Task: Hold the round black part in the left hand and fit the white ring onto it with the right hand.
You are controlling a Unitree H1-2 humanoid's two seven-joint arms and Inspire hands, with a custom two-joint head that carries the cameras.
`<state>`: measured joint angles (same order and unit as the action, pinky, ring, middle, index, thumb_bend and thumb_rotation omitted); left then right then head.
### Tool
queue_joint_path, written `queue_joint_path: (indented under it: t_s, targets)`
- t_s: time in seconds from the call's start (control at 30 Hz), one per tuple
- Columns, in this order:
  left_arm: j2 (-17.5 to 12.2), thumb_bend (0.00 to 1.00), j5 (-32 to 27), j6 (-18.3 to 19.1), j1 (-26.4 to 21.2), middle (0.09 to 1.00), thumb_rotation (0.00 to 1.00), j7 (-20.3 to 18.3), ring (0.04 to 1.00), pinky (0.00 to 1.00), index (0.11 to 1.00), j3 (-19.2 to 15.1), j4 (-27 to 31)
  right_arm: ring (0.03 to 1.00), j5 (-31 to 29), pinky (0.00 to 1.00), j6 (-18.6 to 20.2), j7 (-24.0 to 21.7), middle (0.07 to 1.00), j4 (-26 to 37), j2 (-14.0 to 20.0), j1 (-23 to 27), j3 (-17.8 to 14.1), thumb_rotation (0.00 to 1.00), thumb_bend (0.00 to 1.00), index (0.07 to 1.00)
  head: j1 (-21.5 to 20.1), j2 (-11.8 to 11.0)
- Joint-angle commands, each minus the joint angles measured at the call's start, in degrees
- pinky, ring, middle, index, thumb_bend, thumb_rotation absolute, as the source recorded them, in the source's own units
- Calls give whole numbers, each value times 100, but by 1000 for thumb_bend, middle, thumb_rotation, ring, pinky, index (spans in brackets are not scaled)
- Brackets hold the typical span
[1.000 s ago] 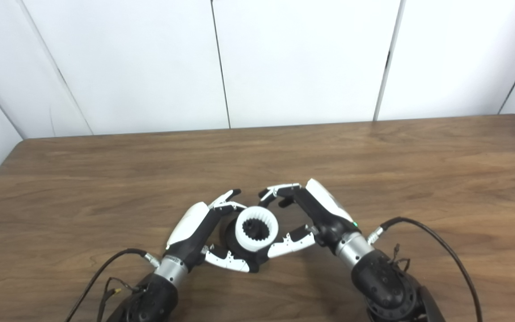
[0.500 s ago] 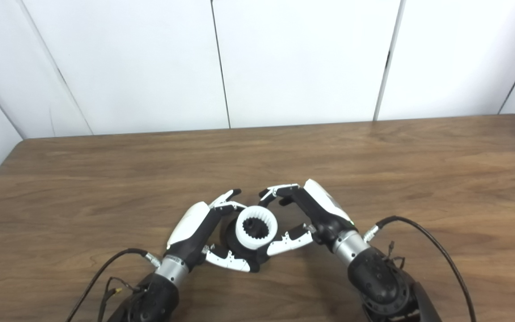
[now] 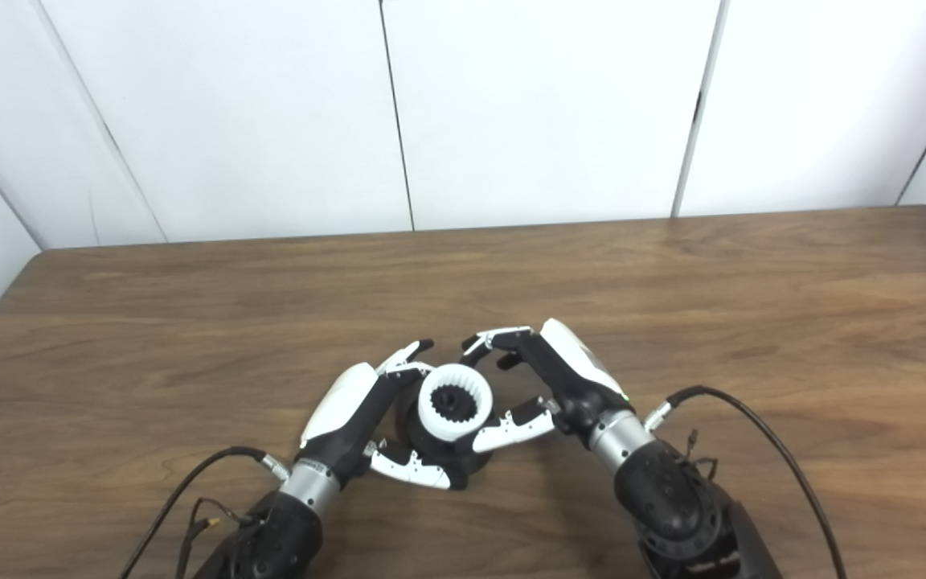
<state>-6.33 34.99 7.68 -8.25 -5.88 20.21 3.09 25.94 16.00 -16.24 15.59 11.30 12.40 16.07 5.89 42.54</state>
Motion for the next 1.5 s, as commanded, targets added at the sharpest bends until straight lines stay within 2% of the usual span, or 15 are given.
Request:
queue_joint_path:
  t_s: [0.0, 0.4, 1.1, 1.27, 1.3, 1.37, 1.47]
  targets:
    - [1, 987, 2, 100, 15, 973, 248, -184, 973, 933, 607, 112, 3, 851, 22, 746, -60, 42, 785, 111, -42, 264, -3, 140, 521, 480, 3, 4]
    - [2, 986, 15, 135, -4, 974, 252, -192, 975, 943, 607, 133, 16, 845, 141, 758, -121, 32, 779, -113, -57, 298, 79, 142, 522, 480, 22, 34]
    - [-35, 992, 51, 118, 3, 970, 247, -159, 969, 936, 604, 139, 53, 846, 152, 764, -130, -13, 776, -112, 29, 252, 64, 141, 522, 480, -11, 60]
    - [-49, 987, 35, 127, -5, 970, 239, -179, 969, 937, 604, 125, 61, 843, 321, 732, 13, -309, 821, 12, 239, 354, 194, 158, 519, 495, -20, 64]
    - [-49, 986, 32, 128, -5, 970, 238, -182, 970, 936, 604, 123, 63, 847, 335, 731, 31, -349, 835, 29, 267, 367, 213, 262, 693, 607, -20, 64]
    - [-52, 988, 29, 118, -9, 970, 245, -180, 968, 927, 603, 118, 62, 853, 295, 732, 66, -418, 859, 61, 331, 389, 242, 350, 842, 715, -21, 68]
    - [-57, 988, 16, 93, -12, 969, 249, -174, 967, 918, 603, 108, 58, 854, 283, 727, 81, -493, 872, 86, 392, 401, 267, 372, 889, 754, -27, 75]
